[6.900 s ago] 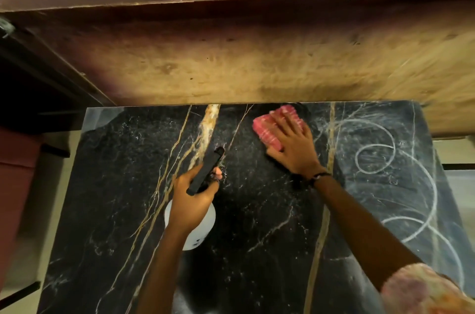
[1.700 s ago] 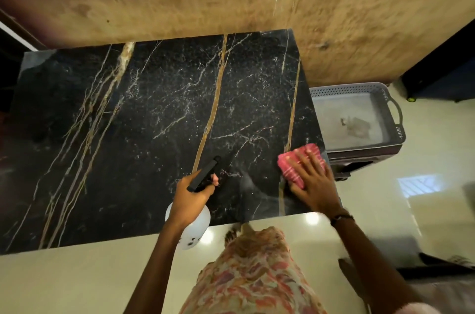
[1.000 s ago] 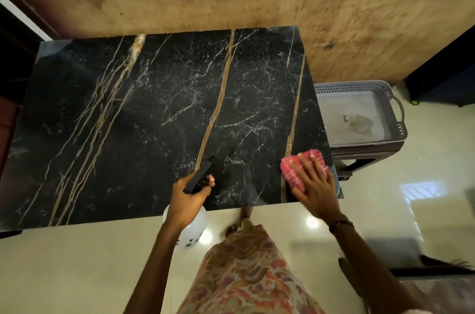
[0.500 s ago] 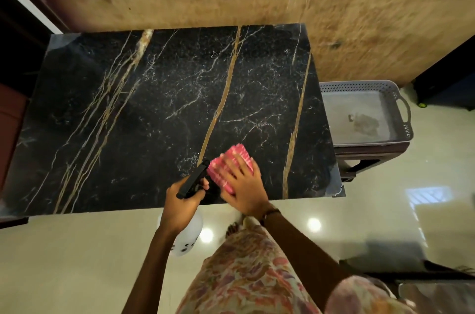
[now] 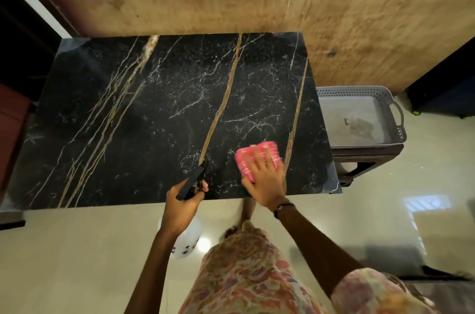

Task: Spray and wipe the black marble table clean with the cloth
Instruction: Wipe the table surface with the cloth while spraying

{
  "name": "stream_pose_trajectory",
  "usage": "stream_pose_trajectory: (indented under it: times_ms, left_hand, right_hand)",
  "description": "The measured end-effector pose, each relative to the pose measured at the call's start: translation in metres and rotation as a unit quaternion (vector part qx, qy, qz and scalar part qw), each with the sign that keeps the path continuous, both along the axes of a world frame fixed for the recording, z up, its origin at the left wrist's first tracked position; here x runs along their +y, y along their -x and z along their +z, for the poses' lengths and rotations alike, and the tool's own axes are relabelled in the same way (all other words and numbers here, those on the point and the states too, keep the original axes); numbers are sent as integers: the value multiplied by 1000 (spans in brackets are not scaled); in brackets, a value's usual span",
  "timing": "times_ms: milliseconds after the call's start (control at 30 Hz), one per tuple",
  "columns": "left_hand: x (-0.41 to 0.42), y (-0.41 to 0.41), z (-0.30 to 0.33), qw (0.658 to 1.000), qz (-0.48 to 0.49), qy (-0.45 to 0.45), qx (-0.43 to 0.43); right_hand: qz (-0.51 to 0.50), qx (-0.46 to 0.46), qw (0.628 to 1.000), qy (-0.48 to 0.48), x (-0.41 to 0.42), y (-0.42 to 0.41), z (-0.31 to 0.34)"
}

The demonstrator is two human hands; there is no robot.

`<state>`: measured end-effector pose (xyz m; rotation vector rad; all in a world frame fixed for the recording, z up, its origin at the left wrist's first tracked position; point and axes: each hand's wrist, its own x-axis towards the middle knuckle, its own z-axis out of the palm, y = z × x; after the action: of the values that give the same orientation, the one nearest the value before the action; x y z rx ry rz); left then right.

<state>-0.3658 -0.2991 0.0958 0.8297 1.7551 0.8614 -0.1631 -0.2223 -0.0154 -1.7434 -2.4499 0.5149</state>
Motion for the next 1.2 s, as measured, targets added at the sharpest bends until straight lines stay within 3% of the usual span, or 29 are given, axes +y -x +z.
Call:
stream_pose_trajectory:
  times_ms: [133,300,400,567,733,867,1200]
  left_hand:
    - [-5,-5,0,1000,10,10,-5]
    - [-6,-9,0,1000,8,5,-13]
    - [-7,-10,0,1000,-7,-7,-15]
    - [-8,-11,0,1000,-18,-8,-6]
    - [-3,-14,0,1000,-28,-5,-7]
    - [-1,-15,-2,999,-42,-8,-12]
    - [8,-23,-4,998,-62,-9,-13]
  right_hand:
    - [136,5,991,-6,-29,55,-6]
    - [172,-4,985,-33,-42,25,-13]
    - [101,8,995,-22,-37,-28,-12]
    - [-101,-24,995,-14,-28,-119,-11]
    - [-257,-24,966,-18,-22,-143,-8]
    - [-391,13,920,-5,-10,-122,-7]
    - [-336,5,941,-36,-46,-135,-22]
